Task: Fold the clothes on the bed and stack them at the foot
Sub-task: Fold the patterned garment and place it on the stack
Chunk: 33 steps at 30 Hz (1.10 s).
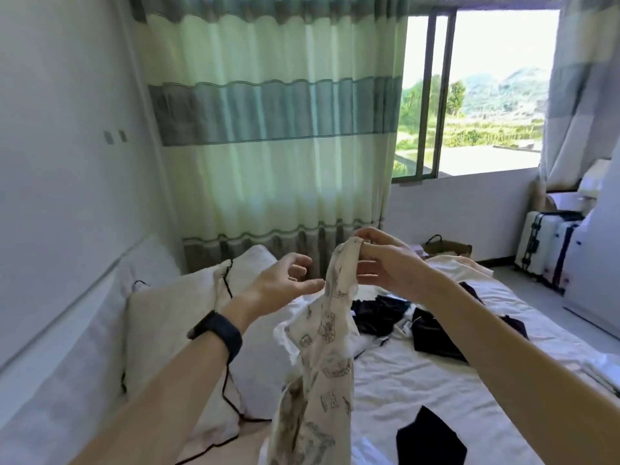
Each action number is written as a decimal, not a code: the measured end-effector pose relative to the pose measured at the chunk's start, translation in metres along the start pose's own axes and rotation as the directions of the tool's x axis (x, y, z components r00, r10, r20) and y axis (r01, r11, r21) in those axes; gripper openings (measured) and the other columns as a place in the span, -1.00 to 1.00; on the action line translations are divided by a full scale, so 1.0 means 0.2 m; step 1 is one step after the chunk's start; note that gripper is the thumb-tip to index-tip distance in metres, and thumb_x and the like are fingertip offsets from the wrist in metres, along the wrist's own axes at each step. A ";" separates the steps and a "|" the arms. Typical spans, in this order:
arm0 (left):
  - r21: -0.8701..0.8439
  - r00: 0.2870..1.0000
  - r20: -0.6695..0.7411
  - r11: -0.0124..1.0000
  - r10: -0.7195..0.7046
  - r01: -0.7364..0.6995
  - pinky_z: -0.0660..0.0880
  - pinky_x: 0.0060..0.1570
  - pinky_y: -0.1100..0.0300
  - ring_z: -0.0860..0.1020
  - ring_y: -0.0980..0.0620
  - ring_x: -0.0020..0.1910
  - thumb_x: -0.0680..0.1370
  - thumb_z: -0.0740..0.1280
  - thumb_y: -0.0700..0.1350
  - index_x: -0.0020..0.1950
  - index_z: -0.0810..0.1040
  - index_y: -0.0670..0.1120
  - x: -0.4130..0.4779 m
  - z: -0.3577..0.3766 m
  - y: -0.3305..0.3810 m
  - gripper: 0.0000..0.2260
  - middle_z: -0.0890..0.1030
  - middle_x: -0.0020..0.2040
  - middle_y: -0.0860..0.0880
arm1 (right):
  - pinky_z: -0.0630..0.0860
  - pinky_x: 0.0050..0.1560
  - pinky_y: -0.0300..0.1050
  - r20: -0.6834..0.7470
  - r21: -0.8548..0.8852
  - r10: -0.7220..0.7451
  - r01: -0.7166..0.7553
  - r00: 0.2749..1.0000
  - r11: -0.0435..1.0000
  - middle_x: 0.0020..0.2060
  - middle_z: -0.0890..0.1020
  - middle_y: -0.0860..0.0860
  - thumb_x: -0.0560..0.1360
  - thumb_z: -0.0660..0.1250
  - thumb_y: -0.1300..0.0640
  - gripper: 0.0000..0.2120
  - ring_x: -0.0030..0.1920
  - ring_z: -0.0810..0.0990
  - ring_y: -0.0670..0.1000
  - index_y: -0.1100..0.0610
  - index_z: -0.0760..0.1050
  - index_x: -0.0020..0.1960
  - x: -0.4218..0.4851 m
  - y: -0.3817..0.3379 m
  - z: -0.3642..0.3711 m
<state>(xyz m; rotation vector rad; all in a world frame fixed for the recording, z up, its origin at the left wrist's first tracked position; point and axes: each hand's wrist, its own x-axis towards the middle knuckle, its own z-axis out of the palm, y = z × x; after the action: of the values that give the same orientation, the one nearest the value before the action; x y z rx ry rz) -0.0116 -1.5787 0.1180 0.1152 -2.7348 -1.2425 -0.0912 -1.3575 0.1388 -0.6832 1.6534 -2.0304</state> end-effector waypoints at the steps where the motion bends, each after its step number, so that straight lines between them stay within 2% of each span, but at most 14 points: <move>1: 0.043 0.998 0.060 0.999 -0.004 0.001 0.48 0.22 0.19 0.51 0.10 0.23 0.45 0.51 0.21 0.42 0.43 0.08 -0.02 -0.02 -0.05 -0.40 0.51 0.22 0.11 | 0.60 -0.14 0.00 0.045 0.015 0.007 -0.007 0.999 1.000 -0.20 0.66 0.09 0.63 0.31 0.27 -0.80 -0.26 0.66 0.09 0.05 0.60 -0.10 0.01 0.03 0.06; 2: 0.109 0.994 0.111 0.994 -0.006 -0.006 0.47 0.23 0.26 0.51 0.14 0.21 0.44 0.51 0.22 0.42 0.45 0.07 -0.04 -0.03 -0.10 -0.39 0.52 0.21 0.12 | 0.58 -0.10 0.02 0.080 0.033 0.010 -0.012 0.997 0.999 -0.18 0.66 0.09 0.63 0.31 0.25 -0.80 -0.23 0.65 0.09 0.04 0.62 -0.10 0.02 0.05 0.11; 4: 0.264 0.993 0.121 0.963 0.012 -0.044 0.41 -0.06 0.53 0.54 0.27 -0.03 0.48 0.49 0.17 0.20 0.59 -0.01 -0.07 -0.04 -0.22 -0.61 0.61 0.04 0.10 | 0.55 -0.08 0.03 0.122 0.079 0.012 -0.021 0.992 0.997 -0.15 0.66 0.08 0.59 0.35 0.23 -0.84 -0.21 0.64 0.08 0.04 0.63 -0.10 0.03 0.08 0.18; 6: 0.349 0.998 0.057 0.937 0.015 -0.034 0.39 -0.31 0.41 0.55 0.14 -0.20 0.53 0.44 0.08 -0.07 0.61 -0.11 -0.10 -0.04 -0.35 -0.74 0.63 -0.17 0.04 | 0.56 -0.14 -0.02 0.119 0.133 0.000 -0.016 0.993 0.991 -0.17 0.65 0.06 0.55 0.37 0.21 -0.89 -0.23 0.62 0.06 0.04 0.63 -0.07 0.04 0.09 0.20; 9: 0.325 0.997 -0.027 0.943 -0.069 0.074 0.40 -0.24 0.09 0.50 0.03 -0.25 0.57 0.37 0.09 -0.27 0.51 -0.07 -0.14 -0.09 -0.51 -0.69 0.53 -0.32 0.04 | 0.57 -0.24 -0.08 -0.014 0.094 -0.005 0.007 1.000 0.996 -0.22 0.63 0.05 0.61 0.31 0.25 -0.84 -0.28 0.61 0.04 0.05 0.59 -0.06 0.06 0.10 0.15; 12: 0.243 0.987 -0.147 0.965 -0.060 0.095 0.30 -0.36 0.29 0.48 -0.03 -0.27 0.61 0.34 -0.01 -0.36 0.49 -0.02 -0.17 -0.22 -0.57 -0.67 0.53 -0.32 0.04 | 0.56 -0.31 -0.14 -0.187 -0.206 -0.040 0.001 0.982 0.978 -0.21 0.63 0.06 0.65 0.23 0.32 -0.78 -0.30 0.62 0.01 0.08 0.57 -0.04 0.08 0.15 0.05; 15: 0.182 0.975 -0.218 0.980 -0.044 0.085 0.48 -0.16 0.26 0.59 -0.01 -0.06 0.61 0.35 -0.15 -0.15 0.67 0.05 -0.17 -0.38 -0.50 -0.81 0.65 -0.02 0.00 | 0.54 -0.16 -0.05 -0.261 -0.429 -0.079 -0.043 0.962 0.902 -0.13 0.61 0.06 0.63 0.19 0.33 -0.74 -0.16 0.57 0.05 0.04 0.58 0.00 0.12 0.24 -0.03; 19: -0.074 0.964 -0.213 0.986 -0.162 0.149 0.64 -0.06 0.04 0.63 -0.02 -0.04 0.61 0.33 -0.10 -0.05 0.71 0.02 -0.15 -0.49 -0.34 -0.84 0.69 -0.06 -0.05 | 0.46 -0.25 -0.18 -0.286 -0.513 -0.156 -0.014 0.945 0.858 -0.19 0.61 -0.06 0.61 0.21 0.27 -0.67 -0.18 0.53 -0.02 -0.09 0.60 -0.11 0.22 0.29 -0.07; 21: -0.211 0.972 -0.129 0.963 -0.197 0.167 0.65 0.02 -0.01 0.67 -0.07 -0.01 0.60 0.38 -0.01 0.03 0.72 -0.04 -0.16 -0.50 -0.29 -0.84 0.72 -0.02 -0.10 | 0.44 -0.30 -0.21 -0.295 -0.549 -0.171 -0.020 0.940 0.836 -0.13 0.61 -0.04 0.61 0.17 0.24 -0.68 -0.18 0.53 -0.03 -0.10 0.58 -0.11 0.27 0.30 -0.08; 24: -0.516 0.957 0.182 0.806 -0.227 0.289 0.63 0.03 -0.03 0.67 -0.13 0.06 0.57 0.43 -0.03 0.33 0.55 -0.17 -0.18 -0.47 -0.28 -0.62 0.68 0.15 -0.18 | 0.39 -0.34 -0.25 -0.275 -0.637 -0.135 -0.075 0.952 0.767 -0.09 0.60 -0.02 0.65 0.12 0.18 -0.73 -0.20 0.53 -0.05 -0.10 0.51 -0.05 0.32 0.36 -0.12; 26: -0.650 0.936 0.301 0.679 -0.182 0.341 0.64 -0.08 -0.01 0.66 -0.14 -0.01 0.55 0.44 -0.05 0.40 0.47 -0.21 -0.19 -0.43 -0.32 -0.53 0.65 0.12 -0.20 | 0.39 -0.38 -0.26 -0.270 -0.667 -0.098 -0.112 0.958 0.737 -0.11 0.60 -0.01 0.67 0.12 0.14 -0.77 -0.22 0.53 -0.06 -0.09 0.50 -0.03 0.32 0.41 -0.15; 28: -0.728 0.923 0.328 0.569 -0.201 0.382 0.63 0.02 -0.06 0.63 -0.16 0.04 0.59 0.38 -0.05 0.29 0.57 -0.28 -0.20 -0.38 -0.40 -0.62 0.65 0.06 -0.23 | 0.39 -0.45 -0.23 -0.271 -0.666 -0.081 -0.127 0.959 0.735 -0.17 0.59 0.03 0.68 0.12 0.12 -0.80 -0.31 0.51 -0.04 -0.06 0.49 0.00 0.30 0.46 -0.18; 30: -0.771 0.909 0.330 0.483 -0.256 0.416 0.56 0.18 -0.10 0.57 -0.21 0.14 0.60 0.32 -0.06 0.29 0.58 -0.28 -0.22 -0.30 -0.51 -0.63 0.60 0.15 -0.27 | 0.40 -0.44 -0.19 -0.268 -0.697 -0.070 -0.144 0.961 0.702 -0.18 0.58 0.04 0.69 0.12 0.09 -0.84 -0.33 0.51 -0.02 -0.03 0.48 0.05 0.26 0.54 -0.22; 33: -0.792 0.884 0.296 0.424 -0.363 0.439 0.59 -0.08 -0.02 0.61 -0.14 -0.04 0.64 0.26 -0.15 0.17 0.53 -0.12 -0.28 -0.14 -0.64 -0.85 0.63 0.05 -0.20 | 0.42 -0.29 -0.10 -0.252 -0.760 0.002 -0.199 0.968 0.618 -0.07 0.61 0.06 0.69 0.17 -0.04 -0.85 -0.17 0.56 0.02 -0.01 0.45 0.10 0.16 0.74 -0.27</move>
<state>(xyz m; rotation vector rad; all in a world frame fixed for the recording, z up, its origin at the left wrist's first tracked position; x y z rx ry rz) 0.0495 -1.6768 0.0343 0.6505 -1.8292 -2.6178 -0.1459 -1.3640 -0.0115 -0.5953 2.6895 -1.2445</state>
